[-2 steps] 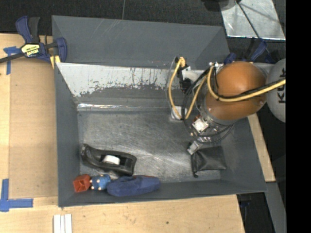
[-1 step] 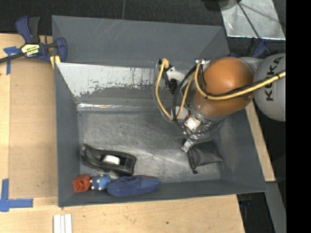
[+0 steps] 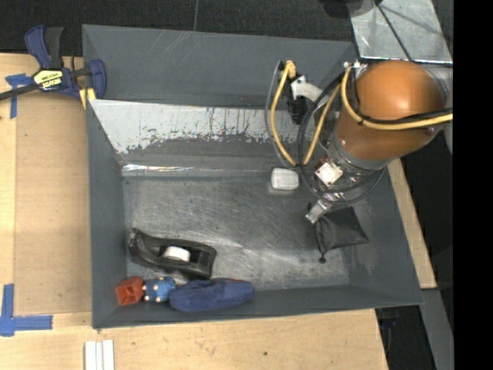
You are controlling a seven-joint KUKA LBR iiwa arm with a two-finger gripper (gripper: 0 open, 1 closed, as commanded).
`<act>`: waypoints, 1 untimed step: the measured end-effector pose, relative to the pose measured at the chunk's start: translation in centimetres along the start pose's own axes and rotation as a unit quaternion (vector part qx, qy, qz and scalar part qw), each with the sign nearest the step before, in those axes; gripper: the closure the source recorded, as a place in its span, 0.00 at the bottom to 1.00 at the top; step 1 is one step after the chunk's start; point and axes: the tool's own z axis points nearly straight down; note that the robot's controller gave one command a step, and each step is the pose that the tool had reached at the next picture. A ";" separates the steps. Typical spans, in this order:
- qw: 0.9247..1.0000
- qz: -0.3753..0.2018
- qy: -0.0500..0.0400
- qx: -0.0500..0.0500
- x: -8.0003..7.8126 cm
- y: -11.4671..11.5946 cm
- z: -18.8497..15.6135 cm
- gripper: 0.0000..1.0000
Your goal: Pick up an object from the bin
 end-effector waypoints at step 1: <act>1.000 0.016 0.000 0.000 1.6 -0.1 -5.6 1.00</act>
Offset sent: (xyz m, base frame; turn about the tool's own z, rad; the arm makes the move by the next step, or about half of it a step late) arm 0.0078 -0.0117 0.0520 0.0266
